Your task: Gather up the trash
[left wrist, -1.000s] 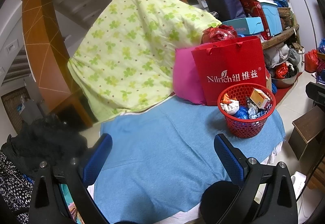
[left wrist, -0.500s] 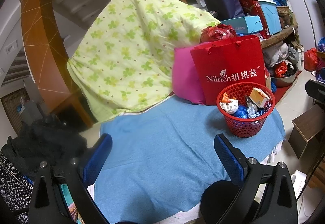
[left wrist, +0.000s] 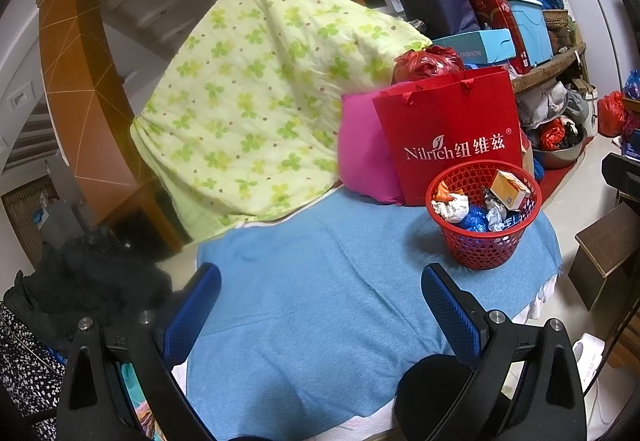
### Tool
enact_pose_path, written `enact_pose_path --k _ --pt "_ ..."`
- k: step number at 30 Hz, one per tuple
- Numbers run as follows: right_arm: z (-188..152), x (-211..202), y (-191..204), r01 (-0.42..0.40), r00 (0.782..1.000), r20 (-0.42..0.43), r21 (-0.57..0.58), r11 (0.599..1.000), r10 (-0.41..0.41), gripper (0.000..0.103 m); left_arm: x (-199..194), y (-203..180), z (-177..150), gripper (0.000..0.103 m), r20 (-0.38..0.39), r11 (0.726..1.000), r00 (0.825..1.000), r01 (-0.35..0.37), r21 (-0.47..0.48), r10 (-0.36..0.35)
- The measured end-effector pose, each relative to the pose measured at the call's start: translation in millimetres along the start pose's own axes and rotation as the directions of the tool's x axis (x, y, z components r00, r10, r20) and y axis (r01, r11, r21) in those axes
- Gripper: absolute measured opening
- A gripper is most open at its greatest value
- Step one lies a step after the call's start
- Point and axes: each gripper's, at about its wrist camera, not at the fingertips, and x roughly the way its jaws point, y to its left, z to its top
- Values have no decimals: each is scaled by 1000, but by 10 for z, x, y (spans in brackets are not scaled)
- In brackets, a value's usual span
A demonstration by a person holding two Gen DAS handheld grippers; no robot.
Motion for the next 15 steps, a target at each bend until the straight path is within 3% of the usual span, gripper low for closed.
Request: enact_pose_path --k 15 --pt "9 -7 23 0 1000 1 -2 1000 0 76 8 -2 -3 100 -1 1000 1000 1 1 -1"
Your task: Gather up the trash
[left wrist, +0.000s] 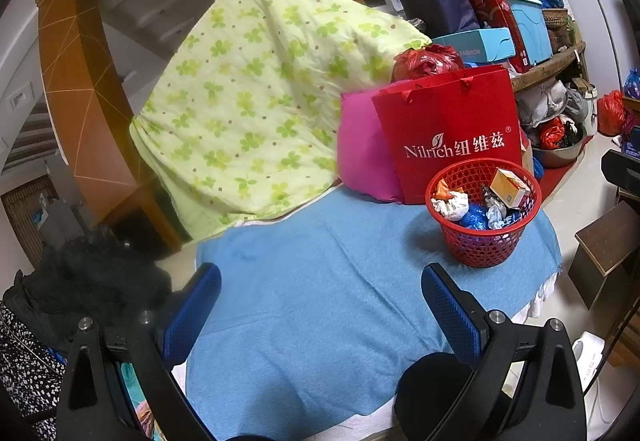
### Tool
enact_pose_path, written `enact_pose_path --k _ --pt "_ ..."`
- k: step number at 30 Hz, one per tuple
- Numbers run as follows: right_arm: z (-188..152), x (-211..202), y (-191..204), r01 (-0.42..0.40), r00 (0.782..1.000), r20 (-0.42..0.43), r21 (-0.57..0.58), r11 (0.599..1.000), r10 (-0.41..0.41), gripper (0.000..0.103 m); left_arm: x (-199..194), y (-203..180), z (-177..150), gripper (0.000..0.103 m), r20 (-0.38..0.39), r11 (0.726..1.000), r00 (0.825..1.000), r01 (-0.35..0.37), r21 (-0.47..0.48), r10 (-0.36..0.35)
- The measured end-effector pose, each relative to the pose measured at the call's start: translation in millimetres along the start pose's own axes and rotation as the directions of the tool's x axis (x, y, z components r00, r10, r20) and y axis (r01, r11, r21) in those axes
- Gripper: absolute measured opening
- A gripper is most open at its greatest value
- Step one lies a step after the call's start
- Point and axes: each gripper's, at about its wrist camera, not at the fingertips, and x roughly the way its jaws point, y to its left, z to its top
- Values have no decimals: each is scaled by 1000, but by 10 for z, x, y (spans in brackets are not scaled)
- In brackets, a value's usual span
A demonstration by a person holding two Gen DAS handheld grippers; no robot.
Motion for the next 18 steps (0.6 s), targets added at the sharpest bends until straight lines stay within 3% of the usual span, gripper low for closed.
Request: enact_pose_path --k 18 --pt "11 -13 12 2 1000 3 5 1000 -2 76 27 26 -81 100 -5 1000 1000 1 -1 -1"
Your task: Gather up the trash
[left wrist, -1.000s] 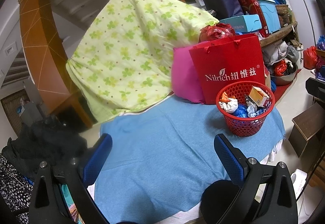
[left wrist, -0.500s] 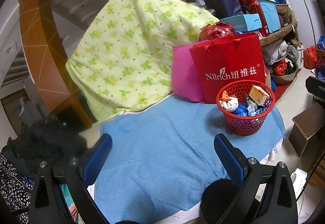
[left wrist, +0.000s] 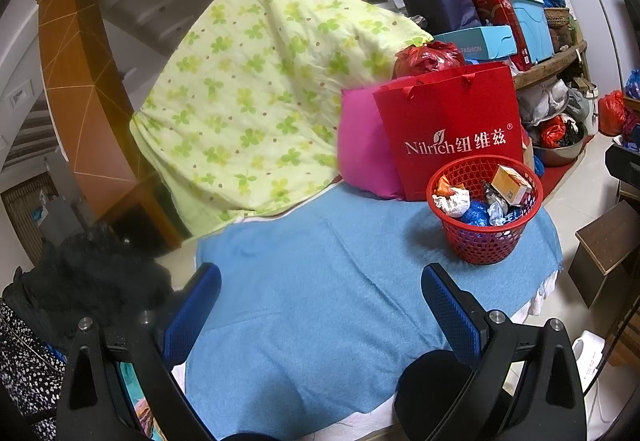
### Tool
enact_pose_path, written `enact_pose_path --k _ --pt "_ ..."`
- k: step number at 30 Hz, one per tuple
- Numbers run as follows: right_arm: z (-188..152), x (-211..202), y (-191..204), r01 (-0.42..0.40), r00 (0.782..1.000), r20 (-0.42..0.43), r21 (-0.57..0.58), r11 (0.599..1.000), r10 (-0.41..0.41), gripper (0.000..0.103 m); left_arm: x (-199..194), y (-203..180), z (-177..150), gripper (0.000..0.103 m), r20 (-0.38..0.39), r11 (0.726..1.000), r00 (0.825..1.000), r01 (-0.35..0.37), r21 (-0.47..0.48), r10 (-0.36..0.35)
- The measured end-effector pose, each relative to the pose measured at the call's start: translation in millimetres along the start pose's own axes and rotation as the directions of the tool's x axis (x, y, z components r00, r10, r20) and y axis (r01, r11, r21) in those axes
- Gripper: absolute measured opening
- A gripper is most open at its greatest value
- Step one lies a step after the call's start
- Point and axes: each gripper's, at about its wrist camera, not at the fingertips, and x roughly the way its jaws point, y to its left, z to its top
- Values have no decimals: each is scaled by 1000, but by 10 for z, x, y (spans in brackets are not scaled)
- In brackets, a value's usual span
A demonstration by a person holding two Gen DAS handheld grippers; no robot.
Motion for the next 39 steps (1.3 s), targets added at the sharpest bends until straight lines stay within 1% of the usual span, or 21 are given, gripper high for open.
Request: enact_pose_path --k 8,15,20,22,27,36,39 --pt "-4 -5 3 1 1000 -1 1 1000 -1 76 7 1 11 100 -1 1000 1000 1 0 -1" --pt "8 -1 9 6 1000 -1 2 1000 -6 76 33 100 -89 100 -7 1000 1000 -1 -10 1" --pt "1 4 7 5 1000 1 3 1000 -5 76 22 158 -95 100 -8 1000 1000 -7 -19 6" --pt "0 7 17 3 1000 5 5 1000 -3 76 28 147 -54 100 -11 1000 1000 -9 -22 8" --pt "-26 4 112 -3 1000 9 2 1000 3 76 18 208 -73 100 -12 999 1000 -14 -29 14" --pt "-86 70 230 -17 1000 -25 13 1000 17 76 21 242 -69 100 -13 999 1000 -17 -33 17" --pt "-94 62 223 -12 1000 -22 25 1000 12 76 18 238 -70 100 -12 999 1000 -17 -29 17"
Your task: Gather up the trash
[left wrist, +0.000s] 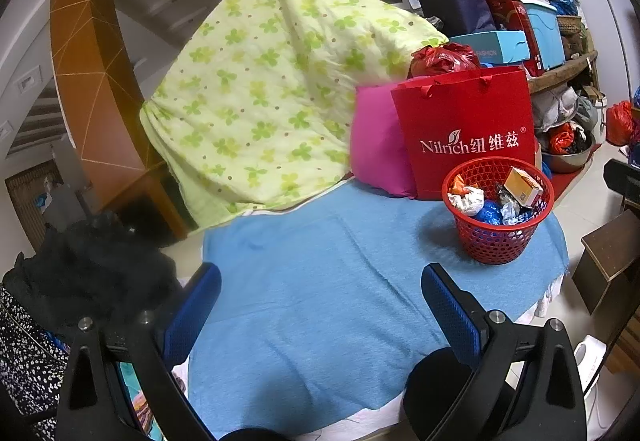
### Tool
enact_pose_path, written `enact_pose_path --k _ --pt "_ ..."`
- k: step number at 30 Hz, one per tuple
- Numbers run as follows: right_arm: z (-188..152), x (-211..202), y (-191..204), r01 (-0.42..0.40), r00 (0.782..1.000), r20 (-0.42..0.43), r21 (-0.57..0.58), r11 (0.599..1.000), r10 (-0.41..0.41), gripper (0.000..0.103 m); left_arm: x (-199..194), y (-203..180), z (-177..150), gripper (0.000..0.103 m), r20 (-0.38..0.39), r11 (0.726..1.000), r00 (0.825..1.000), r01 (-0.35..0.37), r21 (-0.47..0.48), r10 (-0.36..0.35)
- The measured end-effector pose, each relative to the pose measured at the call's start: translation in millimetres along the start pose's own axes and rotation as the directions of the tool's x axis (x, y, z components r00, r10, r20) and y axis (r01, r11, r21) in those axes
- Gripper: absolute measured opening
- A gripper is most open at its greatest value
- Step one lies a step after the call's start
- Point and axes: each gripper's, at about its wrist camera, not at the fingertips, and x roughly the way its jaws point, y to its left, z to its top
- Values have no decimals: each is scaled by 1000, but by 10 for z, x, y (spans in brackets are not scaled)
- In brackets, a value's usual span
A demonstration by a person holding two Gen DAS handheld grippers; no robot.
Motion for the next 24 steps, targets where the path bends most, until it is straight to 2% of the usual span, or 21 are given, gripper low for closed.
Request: enact_pose_path --k 15,24 --pt "5 -37 -188 5 1000 21 43 999 -6 76 -5 -223 166 100 17 999 999 26 44 -27" --pt "54 152 -303 49 999 17 58 997 -50 76 316 -278 275 100 20 997 997 76 19 -76"
